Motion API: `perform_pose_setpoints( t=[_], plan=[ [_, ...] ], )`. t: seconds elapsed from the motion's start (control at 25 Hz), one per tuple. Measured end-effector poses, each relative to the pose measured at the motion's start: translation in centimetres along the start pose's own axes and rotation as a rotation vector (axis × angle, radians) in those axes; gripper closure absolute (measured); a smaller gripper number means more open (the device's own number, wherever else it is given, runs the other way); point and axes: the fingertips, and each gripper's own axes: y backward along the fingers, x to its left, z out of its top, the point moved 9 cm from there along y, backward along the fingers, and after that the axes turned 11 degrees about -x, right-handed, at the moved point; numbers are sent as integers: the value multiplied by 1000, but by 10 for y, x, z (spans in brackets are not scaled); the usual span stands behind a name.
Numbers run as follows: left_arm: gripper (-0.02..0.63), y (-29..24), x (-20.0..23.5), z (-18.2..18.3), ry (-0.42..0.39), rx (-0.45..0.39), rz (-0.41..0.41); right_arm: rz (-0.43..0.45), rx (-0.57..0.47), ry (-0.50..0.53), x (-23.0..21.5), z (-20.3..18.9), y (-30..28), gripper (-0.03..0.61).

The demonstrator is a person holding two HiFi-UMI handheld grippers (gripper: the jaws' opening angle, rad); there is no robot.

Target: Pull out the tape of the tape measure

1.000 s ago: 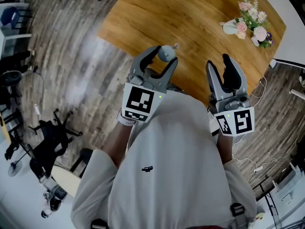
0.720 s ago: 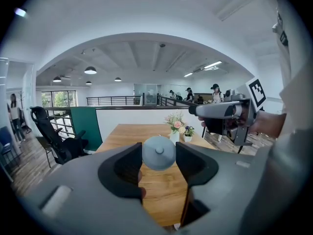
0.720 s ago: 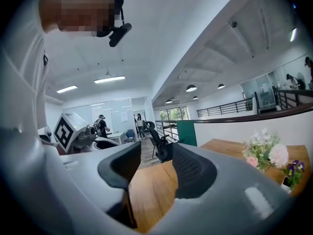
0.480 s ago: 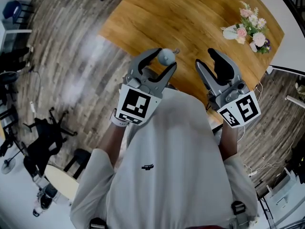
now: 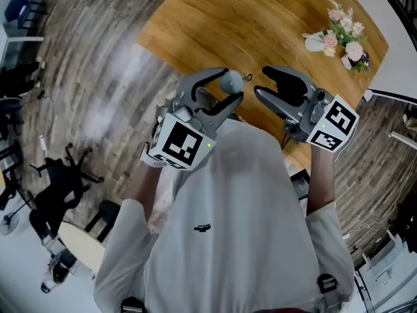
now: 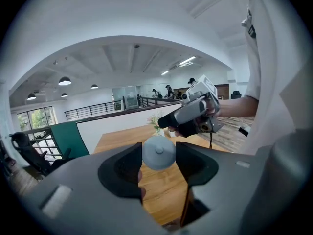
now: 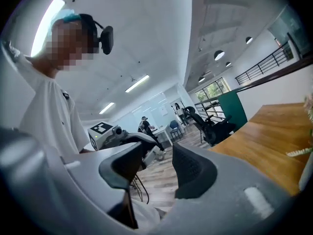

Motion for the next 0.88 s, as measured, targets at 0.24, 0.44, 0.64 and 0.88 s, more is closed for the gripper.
perform_pose_setpoints(
  t=[0.24, 0.44, 0.64, 0.88],
  plan=[
    [376, 3, -11, 3, -34, -13, -106, 84, 33, -64, 0, -12, 2, 391],
    [376, 4, -17, 4, -30, -23, -163, 162, 35, -133, 5, -20, 2, 404],
    [376, 5, -23, 3, -30, -24, -171, 198, 41, -157, 11, -23, 3, 473],
    [376, 2, -27, 5, -43, -11, -170, 185, 33, -127, 13, -26, 10, 560]
  ],
)
